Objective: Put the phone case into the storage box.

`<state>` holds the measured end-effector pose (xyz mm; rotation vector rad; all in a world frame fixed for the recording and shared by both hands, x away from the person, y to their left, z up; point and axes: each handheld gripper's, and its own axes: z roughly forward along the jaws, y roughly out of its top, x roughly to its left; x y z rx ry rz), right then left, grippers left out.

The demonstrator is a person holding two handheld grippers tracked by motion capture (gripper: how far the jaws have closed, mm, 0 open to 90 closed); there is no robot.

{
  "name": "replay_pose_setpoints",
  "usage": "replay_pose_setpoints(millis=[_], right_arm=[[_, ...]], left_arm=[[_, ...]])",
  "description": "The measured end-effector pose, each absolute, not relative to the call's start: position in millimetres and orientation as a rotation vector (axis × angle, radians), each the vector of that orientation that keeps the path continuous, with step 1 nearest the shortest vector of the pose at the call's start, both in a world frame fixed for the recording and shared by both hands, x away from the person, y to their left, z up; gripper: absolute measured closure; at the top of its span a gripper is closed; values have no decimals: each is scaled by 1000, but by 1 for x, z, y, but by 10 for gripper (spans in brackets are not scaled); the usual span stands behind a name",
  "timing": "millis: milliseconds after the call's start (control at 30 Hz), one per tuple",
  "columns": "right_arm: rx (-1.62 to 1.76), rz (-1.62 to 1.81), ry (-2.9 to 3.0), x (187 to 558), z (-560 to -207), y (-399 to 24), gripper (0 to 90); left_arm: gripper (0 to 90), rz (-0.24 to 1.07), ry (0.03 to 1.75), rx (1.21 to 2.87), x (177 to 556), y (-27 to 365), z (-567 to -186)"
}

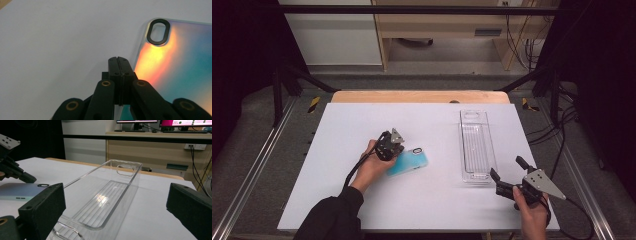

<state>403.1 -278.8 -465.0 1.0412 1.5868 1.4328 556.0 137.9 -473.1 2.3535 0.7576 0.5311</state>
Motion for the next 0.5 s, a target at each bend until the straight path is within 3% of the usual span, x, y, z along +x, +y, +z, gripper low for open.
replay_pose_setpoints(millis=[500], right_arm=[[1041,1427,1600,404,-466,-278,25]], left_arm=[[900,475,691,2378,519,132,-472]])
